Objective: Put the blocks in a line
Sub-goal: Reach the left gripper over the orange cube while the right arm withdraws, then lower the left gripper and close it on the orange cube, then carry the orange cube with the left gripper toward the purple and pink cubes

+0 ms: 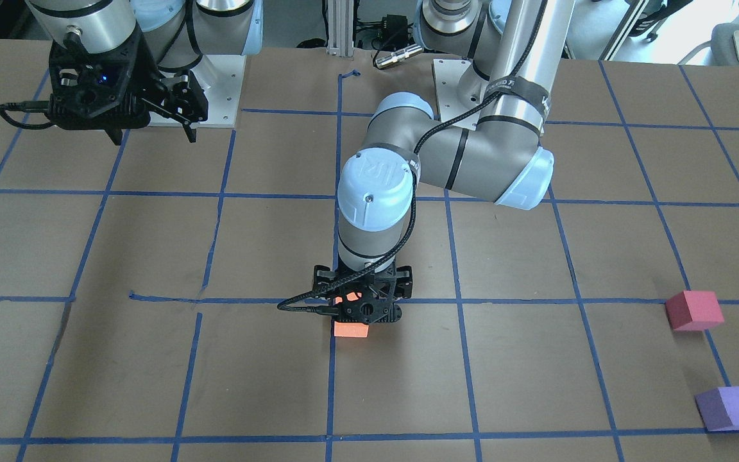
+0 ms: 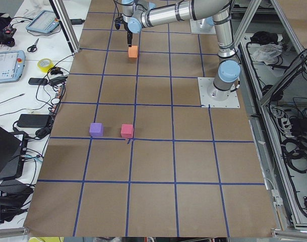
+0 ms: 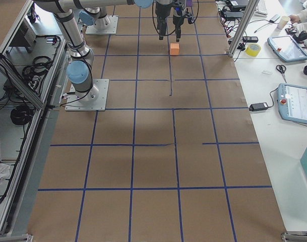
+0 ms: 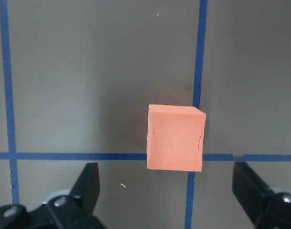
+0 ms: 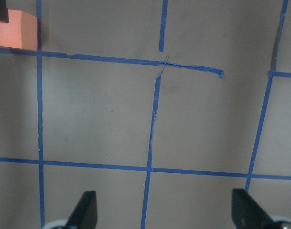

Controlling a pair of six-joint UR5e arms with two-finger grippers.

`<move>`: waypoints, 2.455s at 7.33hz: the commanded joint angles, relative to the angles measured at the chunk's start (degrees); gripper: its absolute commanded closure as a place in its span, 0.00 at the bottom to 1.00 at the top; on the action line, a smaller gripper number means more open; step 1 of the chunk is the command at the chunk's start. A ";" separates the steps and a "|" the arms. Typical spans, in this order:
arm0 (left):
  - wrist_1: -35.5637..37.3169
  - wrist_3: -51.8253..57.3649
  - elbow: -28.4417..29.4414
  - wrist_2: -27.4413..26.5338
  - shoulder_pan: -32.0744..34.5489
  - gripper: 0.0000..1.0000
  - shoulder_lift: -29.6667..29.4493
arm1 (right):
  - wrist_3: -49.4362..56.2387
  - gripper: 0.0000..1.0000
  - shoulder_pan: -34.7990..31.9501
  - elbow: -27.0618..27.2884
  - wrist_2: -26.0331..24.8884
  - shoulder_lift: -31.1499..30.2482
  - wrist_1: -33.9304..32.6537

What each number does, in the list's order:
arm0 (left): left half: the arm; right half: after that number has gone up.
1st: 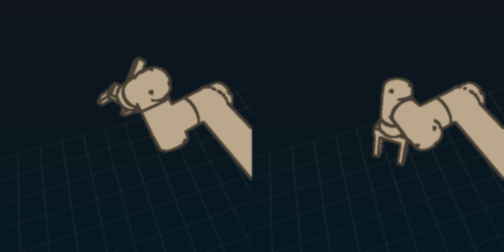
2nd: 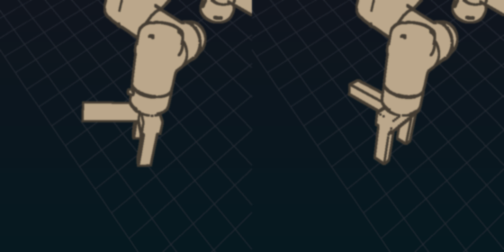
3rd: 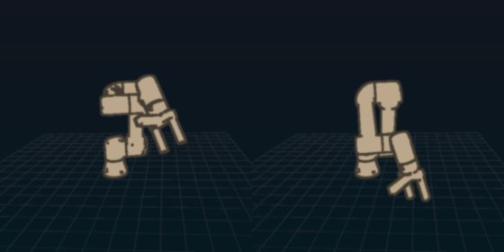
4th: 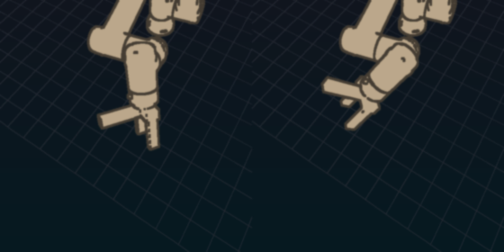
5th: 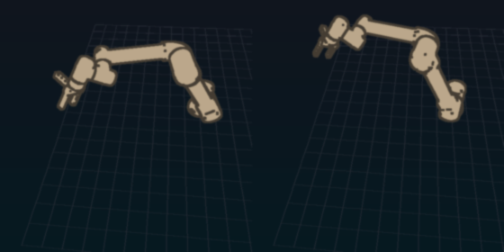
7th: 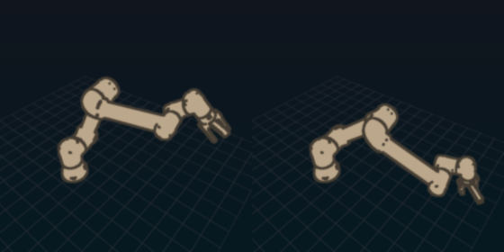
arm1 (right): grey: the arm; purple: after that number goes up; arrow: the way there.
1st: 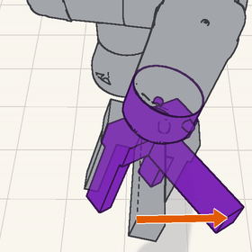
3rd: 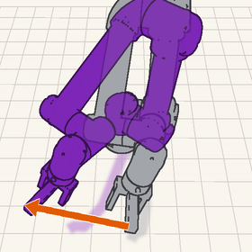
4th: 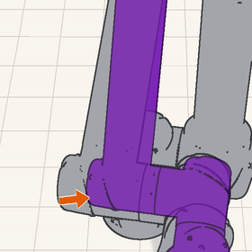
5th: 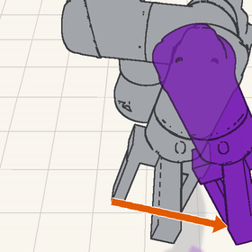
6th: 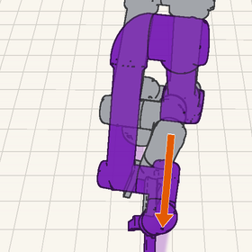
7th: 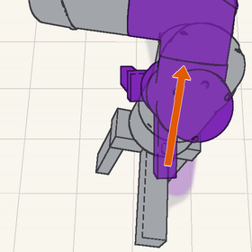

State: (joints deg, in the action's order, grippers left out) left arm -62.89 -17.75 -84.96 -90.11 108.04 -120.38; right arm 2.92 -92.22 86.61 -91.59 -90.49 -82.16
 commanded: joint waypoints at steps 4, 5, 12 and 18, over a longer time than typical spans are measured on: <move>0.48 1.50 0.41 0.11 0.24 0.00 -5.91 | -1.07 0.00 1.42 -0.04 0.00 -0.39 -2.91; 0.48 1.58 0.41 0.19 0.24 0.00 -6.44 | -0.99 0.00 1.60 -0.04 0.00 -0.30 -3.26; -1.01 0.70 2.68 2.49 0.15 0.93 -4.70 | -0.90 0.00 1.69 -0.12 0.00 -0.39 -6.08; -9.80 -0.10 6.13 1.07 -18.62 1.00 -0.21 | -0.98 0.00 1.60 -0.04 0.00 -0.48 -5.90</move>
State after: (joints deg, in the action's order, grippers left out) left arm -72.37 -18.03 -79.39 -88.94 93.36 -120.78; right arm 1.94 -90.61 86.57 -91.58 -90.87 -88.10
